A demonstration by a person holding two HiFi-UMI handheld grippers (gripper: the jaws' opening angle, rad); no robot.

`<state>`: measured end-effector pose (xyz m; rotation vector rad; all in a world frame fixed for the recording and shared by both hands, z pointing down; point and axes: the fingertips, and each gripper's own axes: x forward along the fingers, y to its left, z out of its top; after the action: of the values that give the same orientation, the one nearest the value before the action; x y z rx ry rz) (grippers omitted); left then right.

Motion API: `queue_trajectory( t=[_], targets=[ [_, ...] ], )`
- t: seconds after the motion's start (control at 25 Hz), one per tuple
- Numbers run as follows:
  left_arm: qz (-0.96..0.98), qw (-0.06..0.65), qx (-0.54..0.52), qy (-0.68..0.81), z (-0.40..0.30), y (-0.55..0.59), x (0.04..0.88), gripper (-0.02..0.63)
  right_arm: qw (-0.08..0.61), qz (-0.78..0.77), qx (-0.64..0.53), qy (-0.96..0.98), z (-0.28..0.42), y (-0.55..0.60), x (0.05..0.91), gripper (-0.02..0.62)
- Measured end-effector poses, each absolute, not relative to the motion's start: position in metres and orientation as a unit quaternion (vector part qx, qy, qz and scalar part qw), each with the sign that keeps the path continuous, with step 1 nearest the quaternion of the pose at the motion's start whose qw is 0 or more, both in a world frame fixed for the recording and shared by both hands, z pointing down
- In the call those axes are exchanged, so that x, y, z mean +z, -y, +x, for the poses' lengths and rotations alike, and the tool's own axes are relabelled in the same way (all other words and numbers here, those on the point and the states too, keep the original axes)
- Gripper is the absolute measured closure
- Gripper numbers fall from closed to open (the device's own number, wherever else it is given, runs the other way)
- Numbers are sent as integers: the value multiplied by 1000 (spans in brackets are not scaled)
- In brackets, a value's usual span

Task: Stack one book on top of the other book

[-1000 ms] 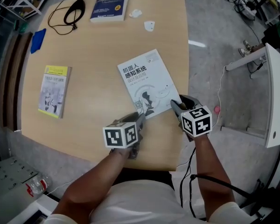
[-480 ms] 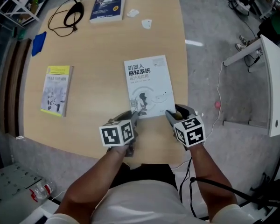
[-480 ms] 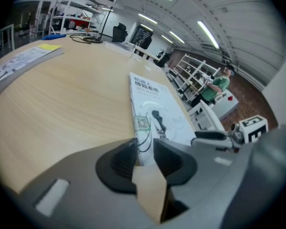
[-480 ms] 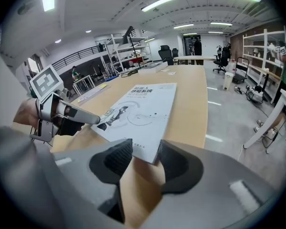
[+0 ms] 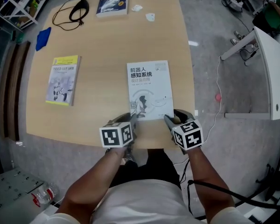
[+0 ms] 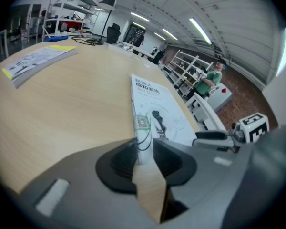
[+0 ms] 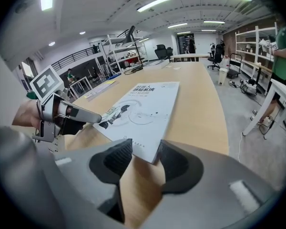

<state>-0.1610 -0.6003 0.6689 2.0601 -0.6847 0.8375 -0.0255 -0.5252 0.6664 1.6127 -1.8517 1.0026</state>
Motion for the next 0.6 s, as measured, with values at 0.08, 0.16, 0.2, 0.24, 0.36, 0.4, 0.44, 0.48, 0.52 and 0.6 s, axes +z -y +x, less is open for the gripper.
queue_trajectory(
  t=[0.08, 0.16, 0.2, 0.24, 0.36, 0.4, 0.44, 0.48, 0.52, 0.6],
  targets=[
    [819, 382, 338, 264, -175, 594, 669, 499, 239, 592, 368, 676, -41, 516, 667, 420],
    [827, 363, 350, 249, -190, 584, 671, 499, 235, 592, 371, 675, -59, 506, 668, 420],
    [831, 354, 355, 242, -197, 580, 672, 499, 234, 592, 373, 675, -67, 502, 668, 420],
    [834, 347, 358, 236, -203, 576, 672, 499, 233, 593, 373, 675, -74, 498, 668, 419],
    [839, 339, 361, 225, -222, 567, 673, 499, 230, 594, 374, 674, -93, 489, 669, 419],
    [840, 338, 361, 223, -229, 563, 673, 499, 229, 594, 375, 674, -100, 485, 669, 419],
    [840, 337, 362, 221, -235, 560, 673, 499, 229, 594, 375, 674, -107, 482, 669, 419],
    [842, 334, 363, 219, -241, 557, 674, 499, 230, 593, 375, 674, -113, 478, 670, 419],
    [843, 330, 365, 217, -247, 554, 674, 499, 231, 593, 375, 674, -119, 475, 670, 419],
    [846, 324, 366, 213, -257, 548, 675, 499, 233, 592, 374, 674, -131, 467, 670, 419]
  ],
)
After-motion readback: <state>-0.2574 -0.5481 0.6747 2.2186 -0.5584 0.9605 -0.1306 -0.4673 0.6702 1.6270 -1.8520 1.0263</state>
